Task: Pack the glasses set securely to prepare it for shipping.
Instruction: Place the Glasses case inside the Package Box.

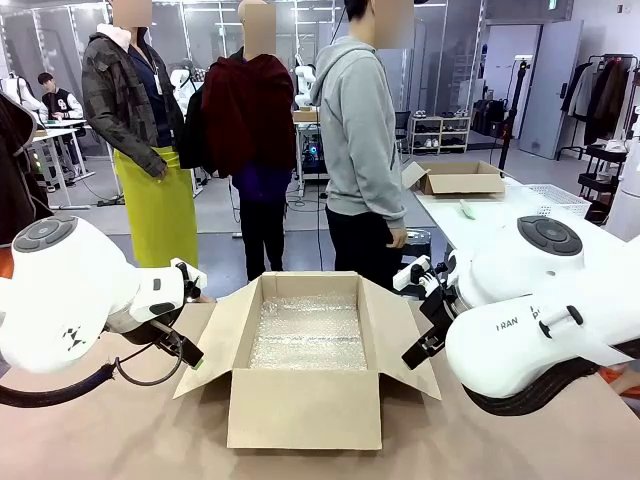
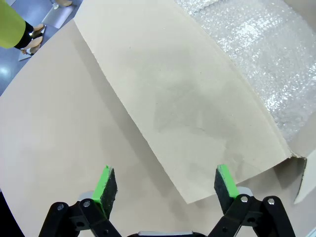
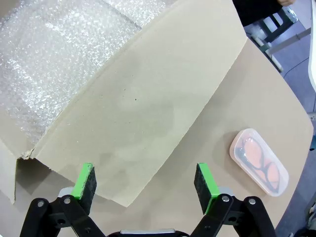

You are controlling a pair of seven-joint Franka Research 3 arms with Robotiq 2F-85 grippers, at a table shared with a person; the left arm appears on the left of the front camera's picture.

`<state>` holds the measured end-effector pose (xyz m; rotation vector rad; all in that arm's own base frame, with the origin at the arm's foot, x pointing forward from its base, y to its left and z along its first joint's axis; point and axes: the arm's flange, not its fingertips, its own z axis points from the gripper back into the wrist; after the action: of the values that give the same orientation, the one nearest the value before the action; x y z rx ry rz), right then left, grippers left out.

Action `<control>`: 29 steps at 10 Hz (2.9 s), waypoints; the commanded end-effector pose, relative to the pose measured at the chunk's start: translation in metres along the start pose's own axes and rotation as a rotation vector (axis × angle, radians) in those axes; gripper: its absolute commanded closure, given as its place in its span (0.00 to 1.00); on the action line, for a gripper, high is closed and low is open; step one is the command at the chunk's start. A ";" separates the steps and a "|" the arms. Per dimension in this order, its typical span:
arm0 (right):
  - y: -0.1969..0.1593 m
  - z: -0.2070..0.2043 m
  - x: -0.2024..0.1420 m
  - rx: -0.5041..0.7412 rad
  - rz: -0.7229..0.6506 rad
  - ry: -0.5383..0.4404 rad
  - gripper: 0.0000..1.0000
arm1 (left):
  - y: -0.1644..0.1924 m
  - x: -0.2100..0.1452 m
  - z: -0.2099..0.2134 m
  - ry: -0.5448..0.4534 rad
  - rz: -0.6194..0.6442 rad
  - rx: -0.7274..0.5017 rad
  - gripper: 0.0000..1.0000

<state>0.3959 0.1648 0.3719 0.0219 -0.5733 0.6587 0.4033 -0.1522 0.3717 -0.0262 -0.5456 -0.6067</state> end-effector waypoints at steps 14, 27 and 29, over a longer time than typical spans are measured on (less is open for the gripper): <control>-0.112 0.101 0.013 0.183 0.377 0.181 0.00 | 0.023 0.004 0.206 -0.134 -0.203 -0.193 0.00; -0.198 0.064 0.009 0.406 0.677 0.304 0.00 | 0.008 0.003 0.259 -0.277 -0.279 -0.254 0.00; -0.226 0.026 0.012 0.454 0.687 0.301 0.00 | 0.008 0.003 0.259 -0.277 -0.279 -0.254 0.00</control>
<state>0.4953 -0.0074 0.4435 0.1163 -0.1051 1.3926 0.2861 -0.1008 0.5958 -0.2814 -0.7383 -0.9478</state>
